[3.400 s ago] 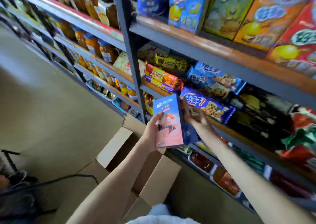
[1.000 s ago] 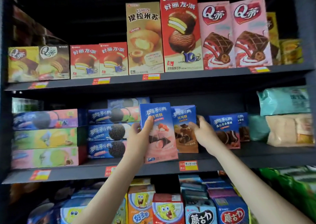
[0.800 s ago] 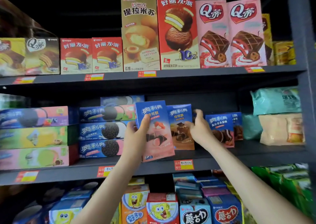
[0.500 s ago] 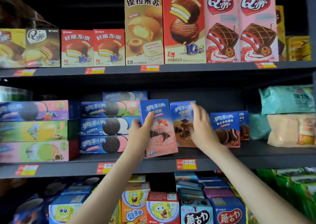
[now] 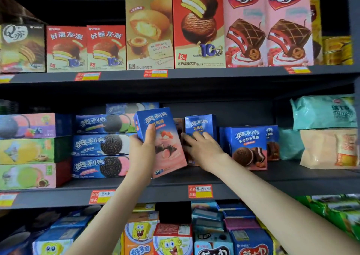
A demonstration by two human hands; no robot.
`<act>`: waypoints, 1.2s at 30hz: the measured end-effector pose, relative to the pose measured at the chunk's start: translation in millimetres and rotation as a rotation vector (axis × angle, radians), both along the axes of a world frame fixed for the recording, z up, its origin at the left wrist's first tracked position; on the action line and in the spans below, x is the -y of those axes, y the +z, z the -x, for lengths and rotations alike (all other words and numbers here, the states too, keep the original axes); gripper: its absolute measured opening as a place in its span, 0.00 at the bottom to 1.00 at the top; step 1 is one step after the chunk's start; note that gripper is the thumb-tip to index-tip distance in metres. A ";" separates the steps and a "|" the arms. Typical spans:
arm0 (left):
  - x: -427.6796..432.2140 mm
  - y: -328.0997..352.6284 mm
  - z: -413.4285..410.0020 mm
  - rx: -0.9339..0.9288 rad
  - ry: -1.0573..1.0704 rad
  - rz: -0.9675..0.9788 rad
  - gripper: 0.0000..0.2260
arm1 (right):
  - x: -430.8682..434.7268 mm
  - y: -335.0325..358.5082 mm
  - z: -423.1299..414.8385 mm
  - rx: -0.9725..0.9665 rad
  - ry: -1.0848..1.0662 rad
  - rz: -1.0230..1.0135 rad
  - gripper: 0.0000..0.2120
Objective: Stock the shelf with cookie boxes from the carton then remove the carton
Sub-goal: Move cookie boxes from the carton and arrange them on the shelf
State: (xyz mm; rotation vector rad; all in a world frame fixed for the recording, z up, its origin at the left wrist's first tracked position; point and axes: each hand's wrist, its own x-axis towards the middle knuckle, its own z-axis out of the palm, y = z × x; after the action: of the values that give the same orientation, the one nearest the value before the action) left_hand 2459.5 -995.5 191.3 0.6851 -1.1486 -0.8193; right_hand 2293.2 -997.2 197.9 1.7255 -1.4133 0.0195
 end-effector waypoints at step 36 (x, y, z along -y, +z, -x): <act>-9.2 -9.7 6.0 0.071 -0.046 0.077 0.15 | 8.0 -8.2 13.0 0.248 -0.236 0.243 0.45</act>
State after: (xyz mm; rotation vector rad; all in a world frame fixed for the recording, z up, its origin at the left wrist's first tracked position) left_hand 2453.5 -986.3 181.6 0.6308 -1.2579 -0.7906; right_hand 2280.2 -1005.3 189.7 1.3846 -1.7123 0.2737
